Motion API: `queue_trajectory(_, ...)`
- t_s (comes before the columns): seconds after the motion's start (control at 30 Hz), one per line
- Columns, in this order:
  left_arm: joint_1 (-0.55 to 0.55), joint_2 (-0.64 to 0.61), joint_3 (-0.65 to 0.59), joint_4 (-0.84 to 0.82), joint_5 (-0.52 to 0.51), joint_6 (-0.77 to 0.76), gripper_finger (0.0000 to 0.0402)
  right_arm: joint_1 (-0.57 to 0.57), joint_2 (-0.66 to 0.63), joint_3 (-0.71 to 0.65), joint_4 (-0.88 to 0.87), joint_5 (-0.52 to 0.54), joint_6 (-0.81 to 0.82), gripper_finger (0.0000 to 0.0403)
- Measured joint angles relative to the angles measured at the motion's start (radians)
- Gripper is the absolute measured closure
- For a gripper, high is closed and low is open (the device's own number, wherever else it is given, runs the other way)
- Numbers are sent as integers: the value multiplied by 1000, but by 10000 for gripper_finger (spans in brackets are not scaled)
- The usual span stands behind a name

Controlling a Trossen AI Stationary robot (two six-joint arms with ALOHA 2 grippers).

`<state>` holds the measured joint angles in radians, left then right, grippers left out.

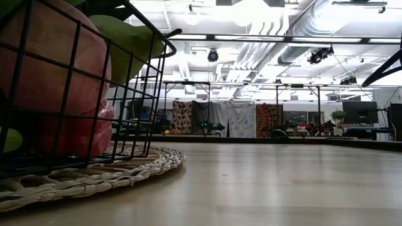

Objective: Build produce basket
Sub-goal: Put the pink dragonfruit into the black wire basket

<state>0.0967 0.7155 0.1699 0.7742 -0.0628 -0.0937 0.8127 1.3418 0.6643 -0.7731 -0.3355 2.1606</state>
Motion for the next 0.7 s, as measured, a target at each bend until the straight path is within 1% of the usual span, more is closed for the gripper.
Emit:
queue_trajectory(0.13,0,0,0,0,0,0,273,0,0,0,-1,6,-25,361)
queue_trajectory(0.2,0,0,0,0,0,0,273,0,0,0,0,27,-49,388)
queue_trajectory(0.23,0,0,0,0,0,0,273,0,0,0,0,35,-62,395)
queue_trajectory(0.5,0,0,0,0,0,0,273,-29,-23,2,-4,53,-160,400)
queue_trajectory(0.57,0,0,0,0,0,0,273,-42,-52,2,-12,82,-182,401)
queue_trajectory(0.7,0,0,0,0,0,0,273,-66,-130,2,-21,173,-213,402)
